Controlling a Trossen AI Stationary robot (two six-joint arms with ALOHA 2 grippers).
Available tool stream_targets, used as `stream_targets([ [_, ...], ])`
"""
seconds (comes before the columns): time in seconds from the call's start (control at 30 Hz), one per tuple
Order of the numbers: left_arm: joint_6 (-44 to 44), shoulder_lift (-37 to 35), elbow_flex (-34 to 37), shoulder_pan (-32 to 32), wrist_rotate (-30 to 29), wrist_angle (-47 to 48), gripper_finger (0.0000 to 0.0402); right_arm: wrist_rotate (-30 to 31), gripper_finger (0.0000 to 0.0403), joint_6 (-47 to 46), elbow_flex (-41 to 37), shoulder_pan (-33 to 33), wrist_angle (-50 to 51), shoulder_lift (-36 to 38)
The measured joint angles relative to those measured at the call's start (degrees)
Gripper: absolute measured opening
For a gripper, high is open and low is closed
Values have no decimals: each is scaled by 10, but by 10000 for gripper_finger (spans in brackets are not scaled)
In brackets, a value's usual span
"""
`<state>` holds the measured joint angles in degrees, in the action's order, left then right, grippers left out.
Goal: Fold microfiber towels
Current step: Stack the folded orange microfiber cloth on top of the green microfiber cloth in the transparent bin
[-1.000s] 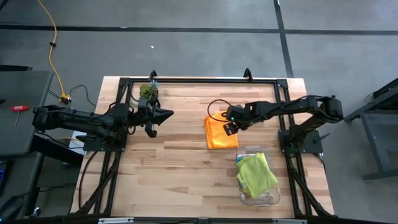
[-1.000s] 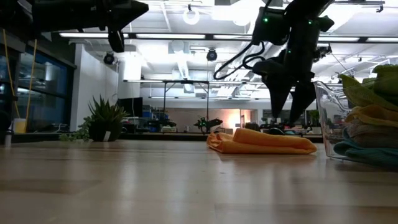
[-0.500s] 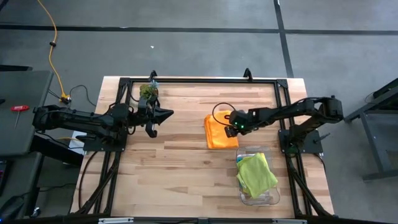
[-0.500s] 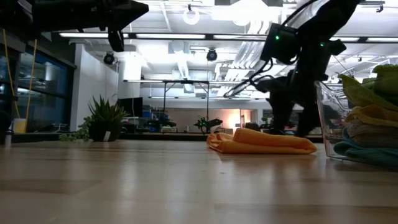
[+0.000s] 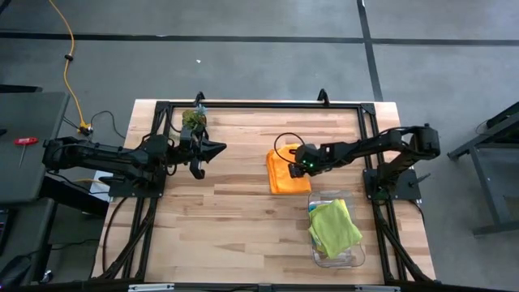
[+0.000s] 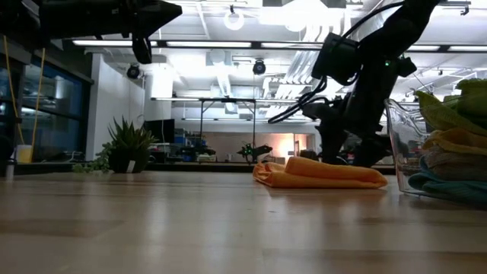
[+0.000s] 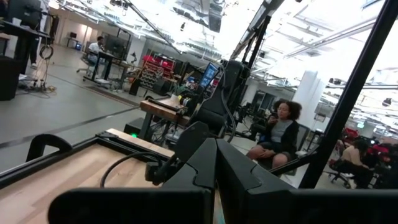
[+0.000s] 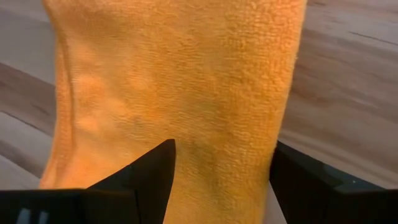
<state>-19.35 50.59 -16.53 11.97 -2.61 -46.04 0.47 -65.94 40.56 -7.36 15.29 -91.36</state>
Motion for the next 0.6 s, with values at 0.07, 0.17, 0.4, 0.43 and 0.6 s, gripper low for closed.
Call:
stream_targets([
  [0.07, 0, 0, 0, 0, 0, 0, 0, 7, 229, -14, 0, 3, -6, -1],
  [0.17, 0, 0, 0, 0, 0, 3, 0, 11, 195, -27, 0, 3, -6, -1],
  [0.4, 0, 0, 0, 0, 0, 23, 0, 24, 15, -50, -2, 2, -28, -5],
  [0.43, -1, 0, 0, 0, 0, 26, 0, 24, 15, -54, -2, 2, -33, -6],
  [0.6, -14, 0, 0, 0, 0, 31, 0, 10, 5, -37, -3, -11, -40, 22],
])
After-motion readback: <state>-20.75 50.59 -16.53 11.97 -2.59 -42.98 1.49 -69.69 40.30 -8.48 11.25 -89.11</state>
